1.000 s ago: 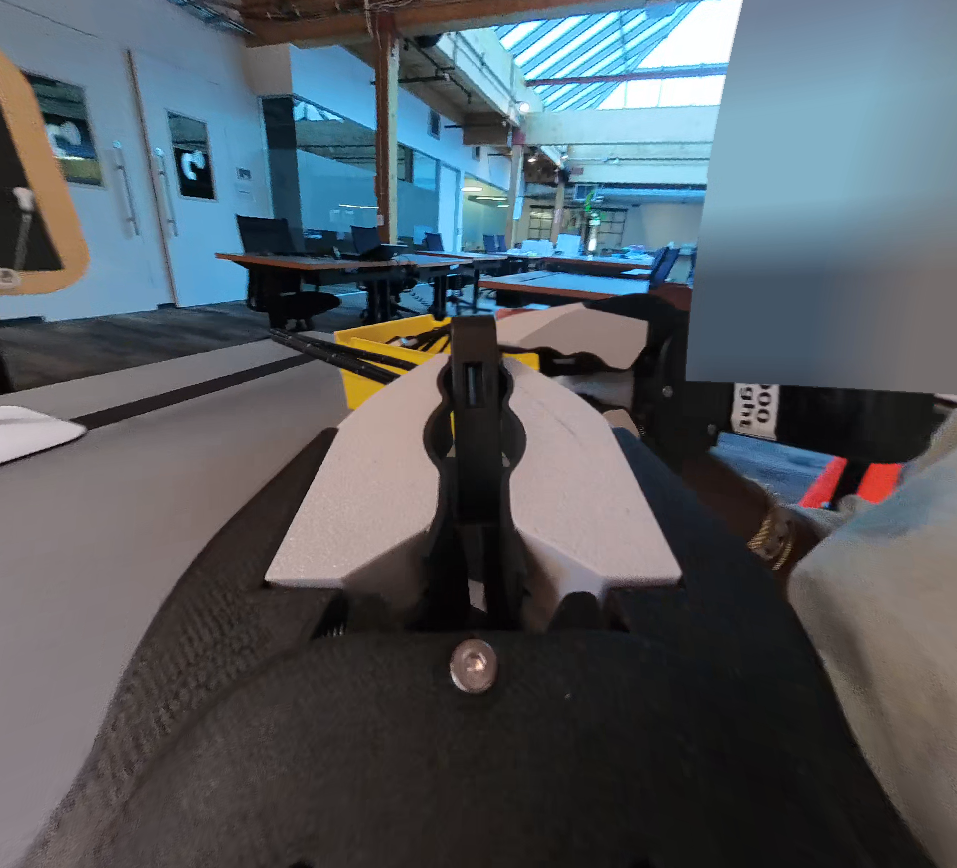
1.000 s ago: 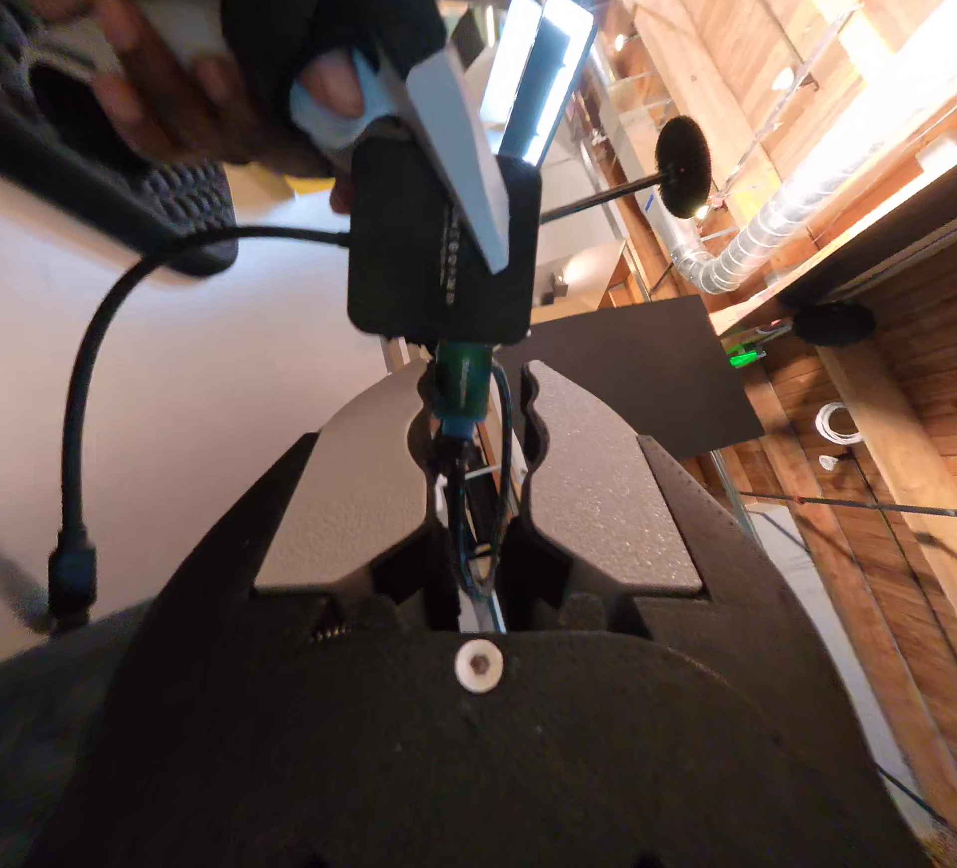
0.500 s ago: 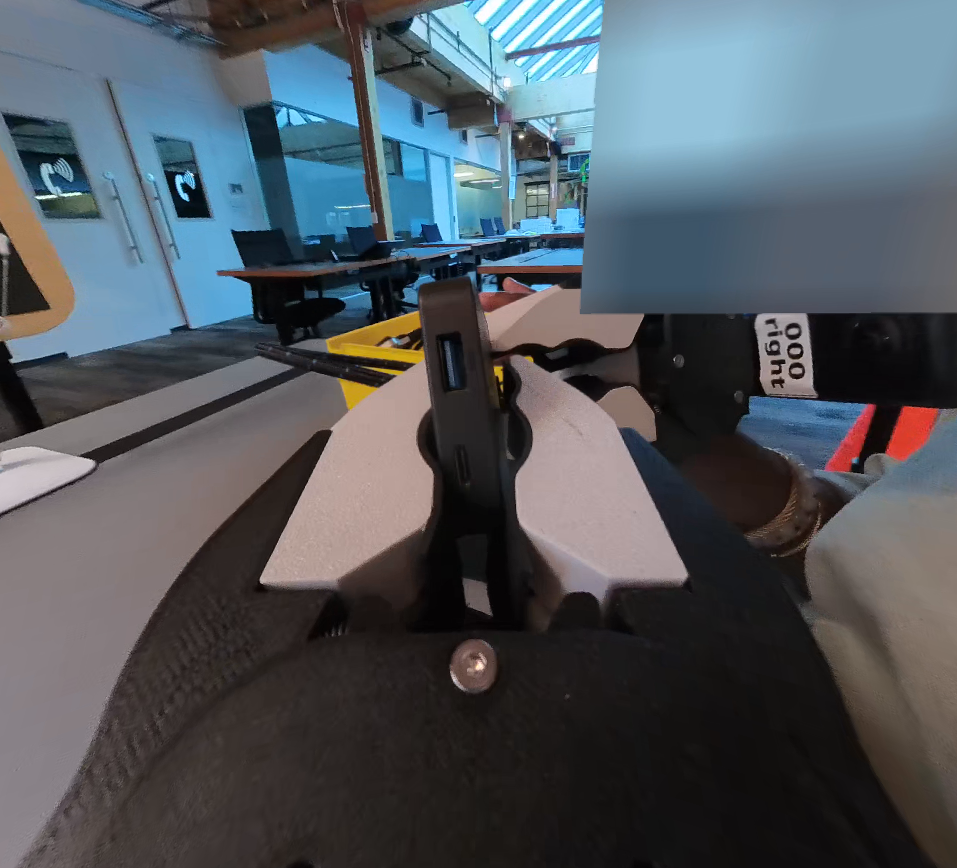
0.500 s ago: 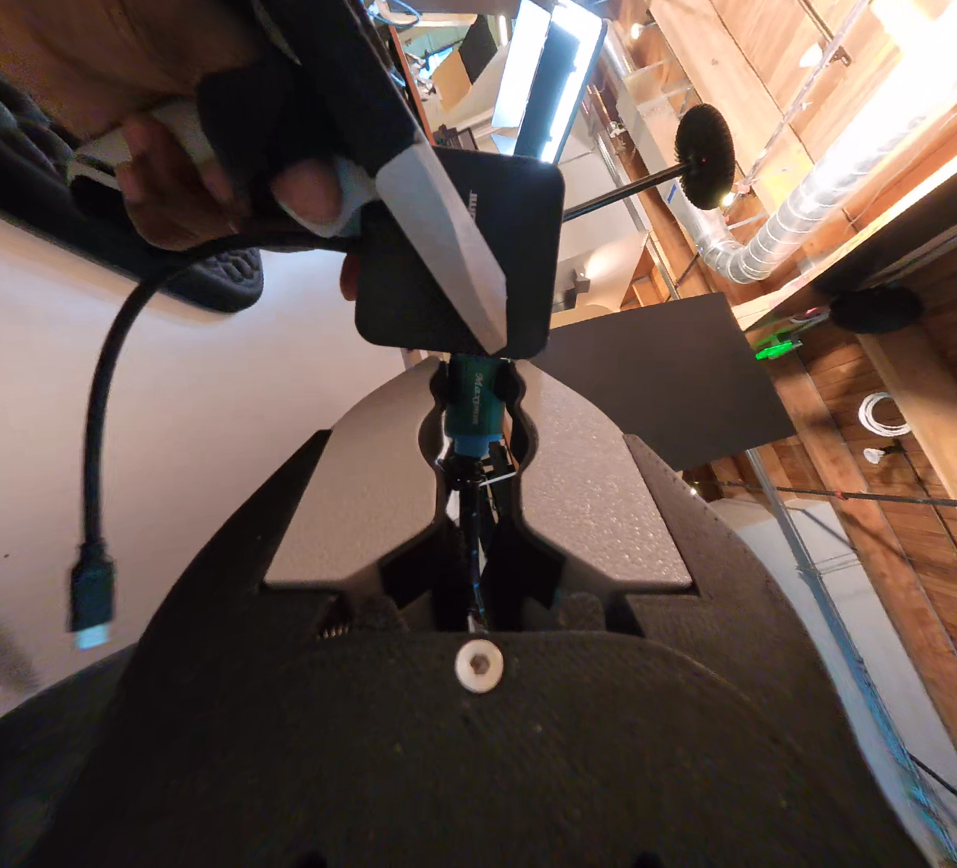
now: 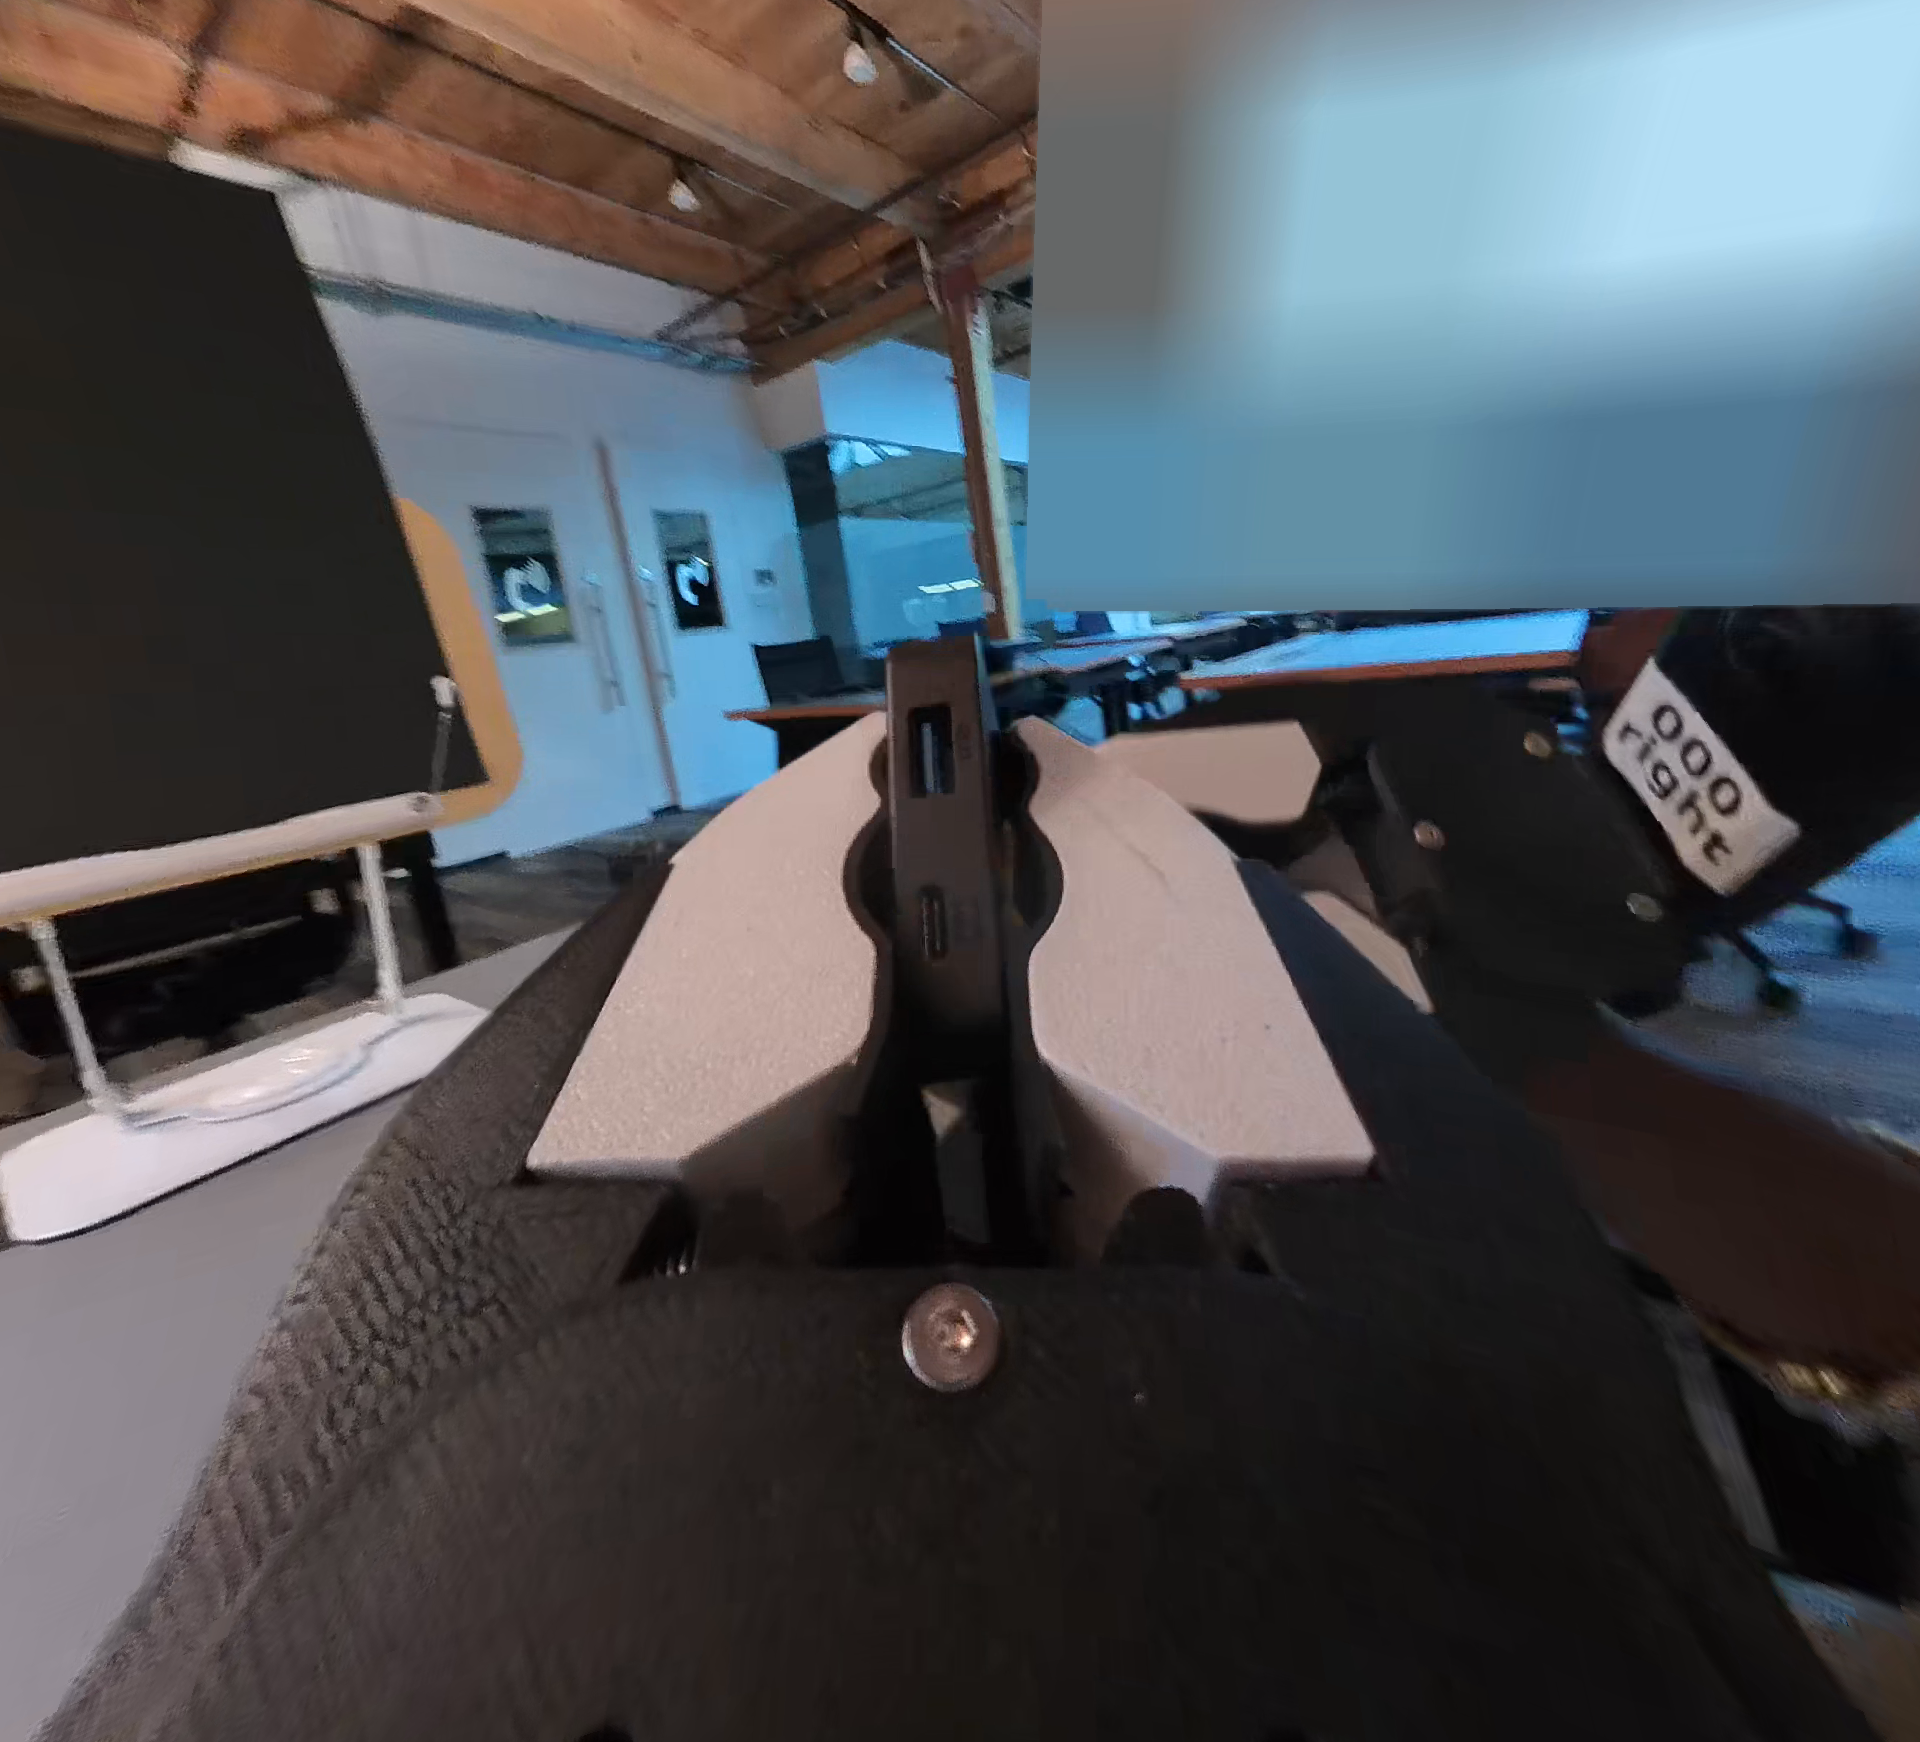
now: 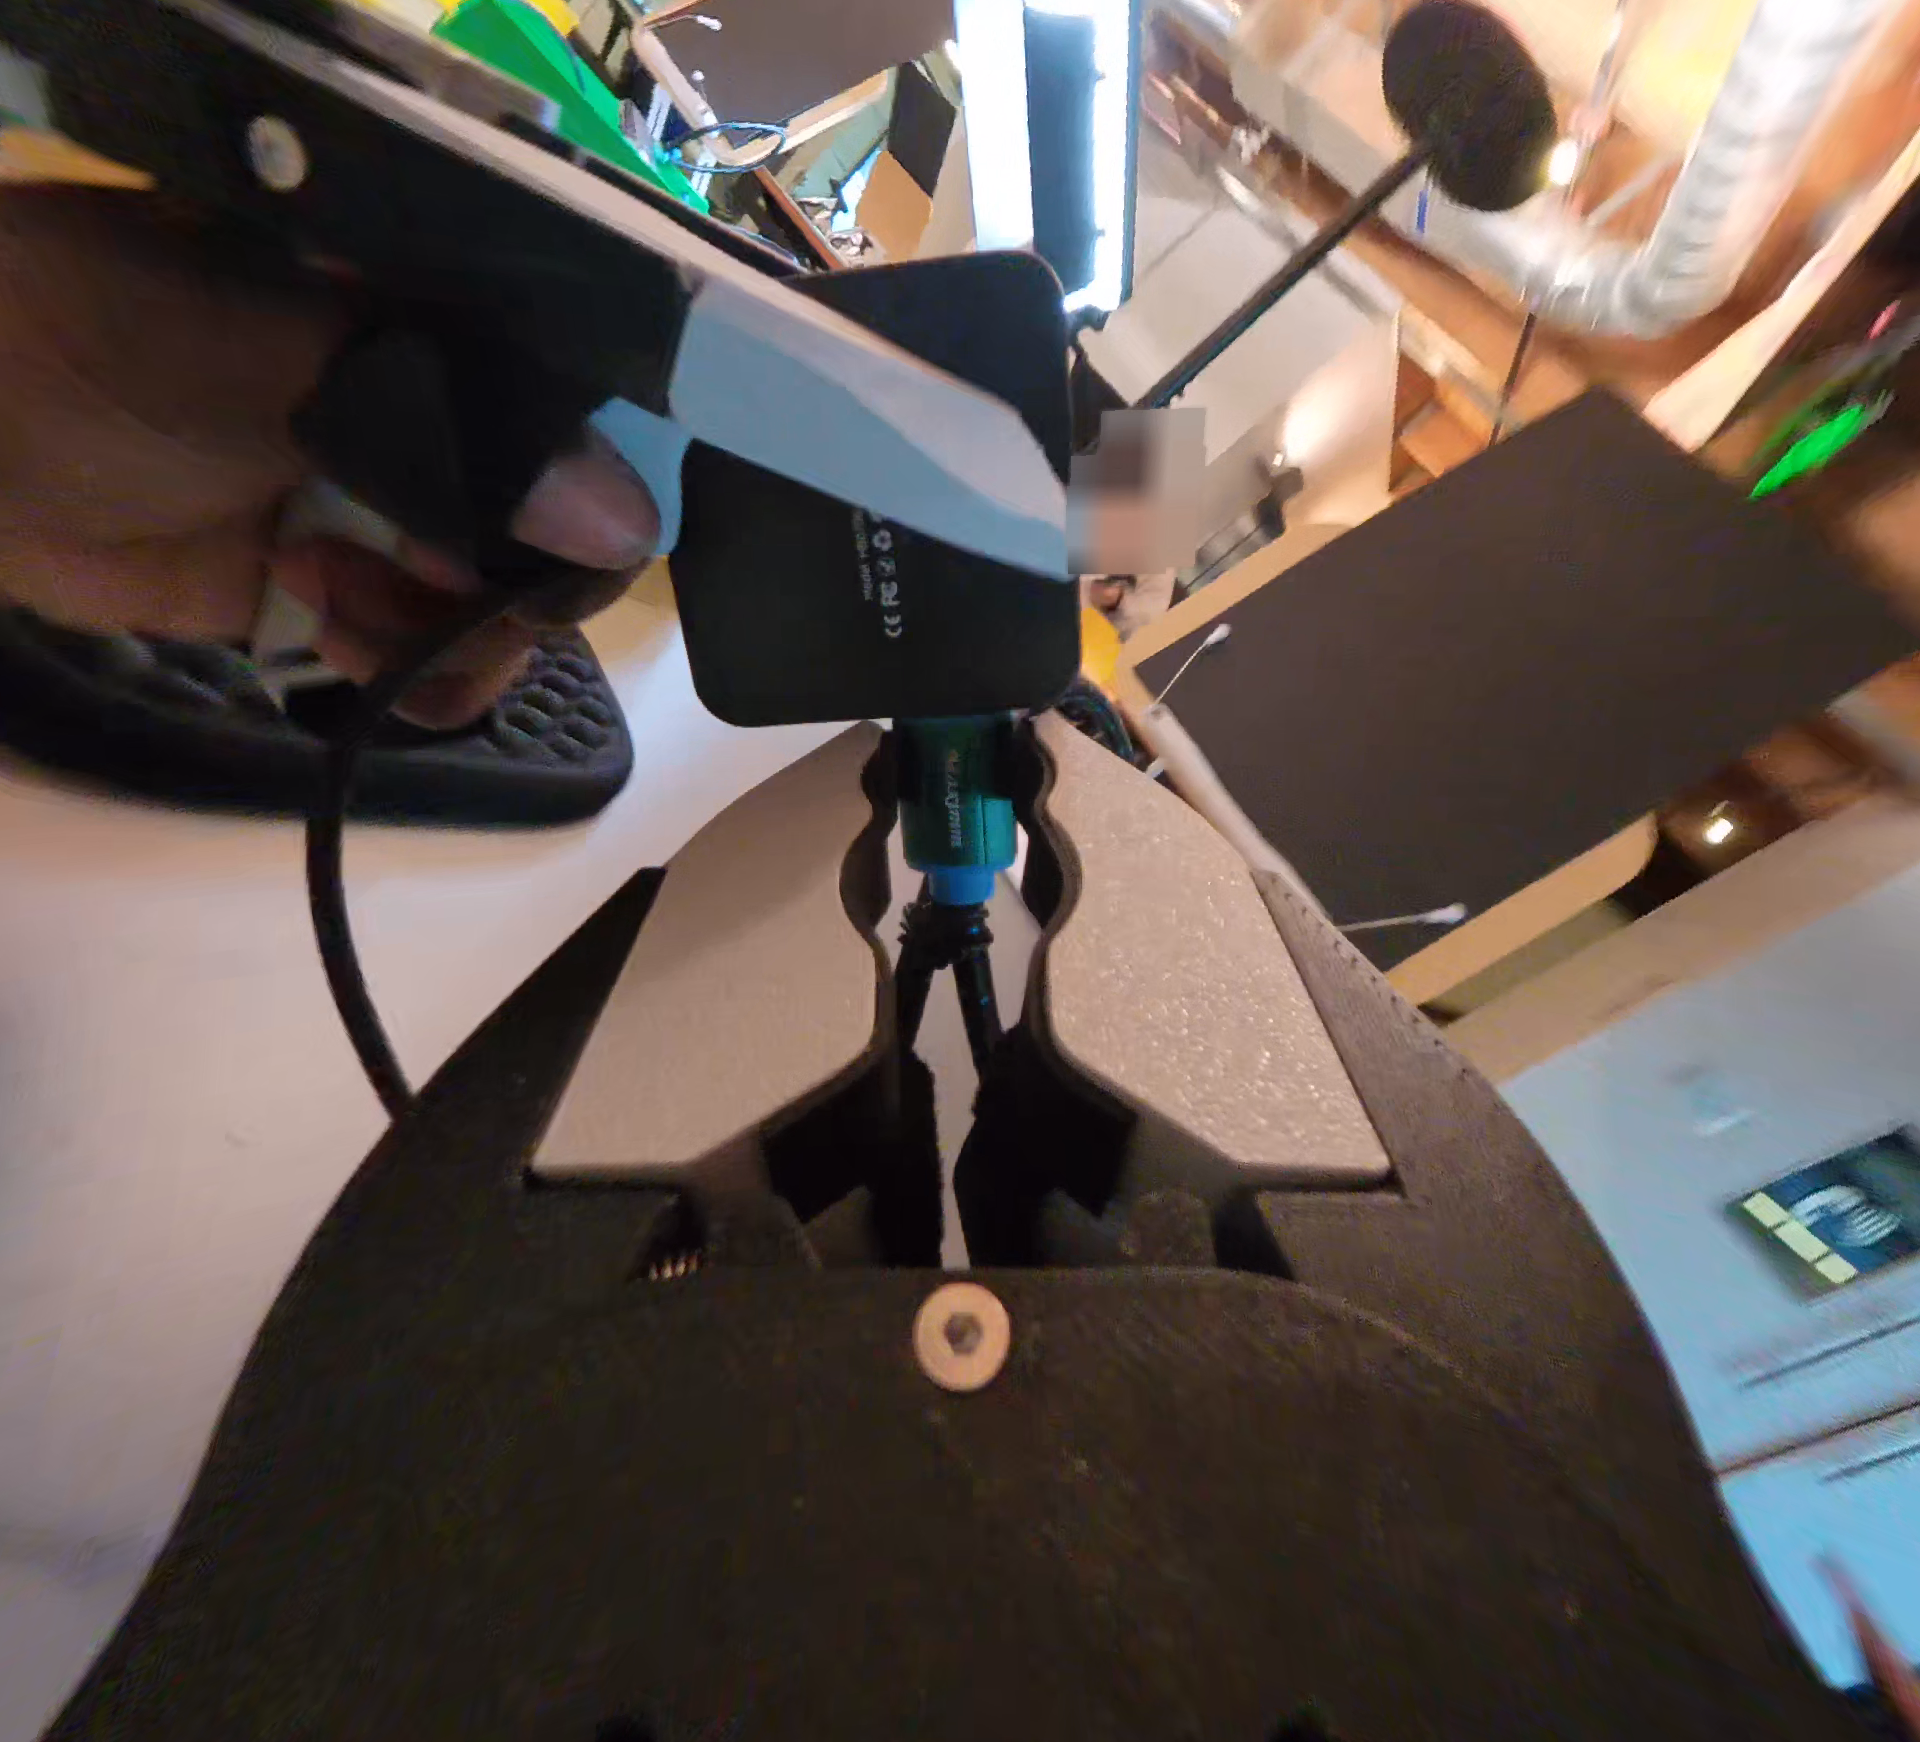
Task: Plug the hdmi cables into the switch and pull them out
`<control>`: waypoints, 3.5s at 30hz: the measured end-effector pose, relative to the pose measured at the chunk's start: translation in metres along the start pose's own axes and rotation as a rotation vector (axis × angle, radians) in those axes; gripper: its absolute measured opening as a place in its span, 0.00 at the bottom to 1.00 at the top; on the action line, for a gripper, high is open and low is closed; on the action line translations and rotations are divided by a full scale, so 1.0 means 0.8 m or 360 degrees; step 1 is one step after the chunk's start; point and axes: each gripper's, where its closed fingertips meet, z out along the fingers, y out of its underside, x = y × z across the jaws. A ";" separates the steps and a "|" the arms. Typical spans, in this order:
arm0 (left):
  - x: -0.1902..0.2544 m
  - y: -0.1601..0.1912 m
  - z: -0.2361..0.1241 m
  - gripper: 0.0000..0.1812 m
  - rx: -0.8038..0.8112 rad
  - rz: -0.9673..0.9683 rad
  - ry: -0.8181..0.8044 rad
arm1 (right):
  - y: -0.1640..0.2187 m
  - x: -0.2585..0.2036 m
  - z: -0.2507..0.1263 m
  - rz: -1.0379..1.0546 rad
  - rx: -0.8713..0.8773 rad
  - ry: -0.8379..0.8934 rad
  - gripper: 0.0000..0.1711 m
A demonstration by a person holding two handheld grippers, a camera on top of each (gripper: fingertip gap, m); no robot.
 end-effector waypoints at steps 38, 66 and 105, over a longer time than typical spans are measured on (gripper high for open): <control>-0.135 -0.127 -0.134 0.08 0.0723 -0.0265 -0.0333 | 0.226 0.240 -0.265 0.0418 -0.0845 0.1497 0.13; -0.131 -0.117 -0.122 0.08 0.0647 -0.0240 -0.0330 | 0.285 0.099 -0.261 0.0812 -0.1353 -0.0041 0.13; -0.101 -0.053 -0.060 0.18 0.0723 -0.0710 -0.0318 | -0.051 -0.053 0.002 -0.0090 0.0223 -0.0301 0.02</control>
